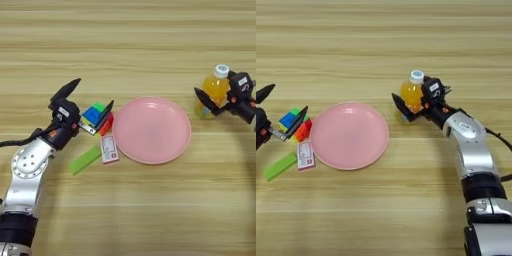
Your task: Move the objects on the table
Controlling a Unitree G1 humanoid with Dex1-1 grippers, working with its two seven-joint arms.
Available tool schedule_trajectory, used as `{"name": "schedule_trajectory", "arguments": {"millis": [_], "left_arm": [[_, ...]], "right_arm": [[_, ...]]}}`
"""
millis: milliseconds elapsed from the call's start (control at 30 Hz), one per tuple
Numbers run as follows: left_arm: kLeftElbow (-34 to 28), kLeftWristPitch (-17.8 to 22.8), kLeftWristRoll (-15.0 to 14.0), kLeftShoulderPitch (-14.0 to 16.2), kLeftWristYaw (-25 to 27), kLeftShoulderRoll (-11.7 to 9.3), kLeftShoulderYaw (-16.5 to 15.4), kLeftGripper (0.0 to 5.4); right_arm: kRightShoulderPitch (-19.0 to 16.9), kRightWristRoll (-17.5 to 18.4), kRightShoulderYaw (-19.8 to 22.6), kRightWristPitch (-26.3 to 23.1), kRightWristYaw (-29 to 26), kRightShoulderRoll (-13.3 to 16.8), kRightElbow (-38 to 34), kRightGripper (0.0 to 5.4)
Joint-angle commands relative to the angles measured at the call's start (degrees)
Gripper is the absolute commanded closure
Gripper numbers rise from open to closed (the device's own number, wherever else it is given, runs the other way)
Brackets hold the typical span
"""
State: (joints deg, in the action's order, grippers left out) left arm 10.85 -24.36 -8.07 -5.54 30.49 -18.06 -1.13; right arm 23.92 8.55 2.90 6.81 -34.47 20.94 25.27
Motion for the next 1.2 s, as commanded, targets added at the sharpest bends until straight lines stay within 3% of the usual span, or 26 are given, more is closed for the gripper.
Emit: {"name": "schedule_trajectory", "arguments": {"millis": [33, 567, 900, 1200], "left_arm": [[0.5, -0.4, -0.1, -0.8, 0.1, -0.1, 0.0, 0.0], [1.2, -0.7, 0.1, -1.2, 0.0, 0.0, 0.0, 0.0], [1.2, -0.8, 0.2, -1.1, -0.2, 0.1, 0.1, 0.0], [1.1, -0.8, 0.2, -1.0, -0.5, 0.4, 0.2, 0.0]], "right_arm": [[1.3, 0.7, 0.6, 0.8, -0.4, 0.2, -0.8, 0.01], [1.5, 2.2, 1.6, 4.4, 0.3, 0.4, -7.2, 0.01], [-0.3, 4.5, 1.6, 4.8, -1.3, 0.8, -18.9, 0.01], [-3.4, 7.6, -1.9, 2.4, -7.2, 2.4, -30.8, 0.01]]}}
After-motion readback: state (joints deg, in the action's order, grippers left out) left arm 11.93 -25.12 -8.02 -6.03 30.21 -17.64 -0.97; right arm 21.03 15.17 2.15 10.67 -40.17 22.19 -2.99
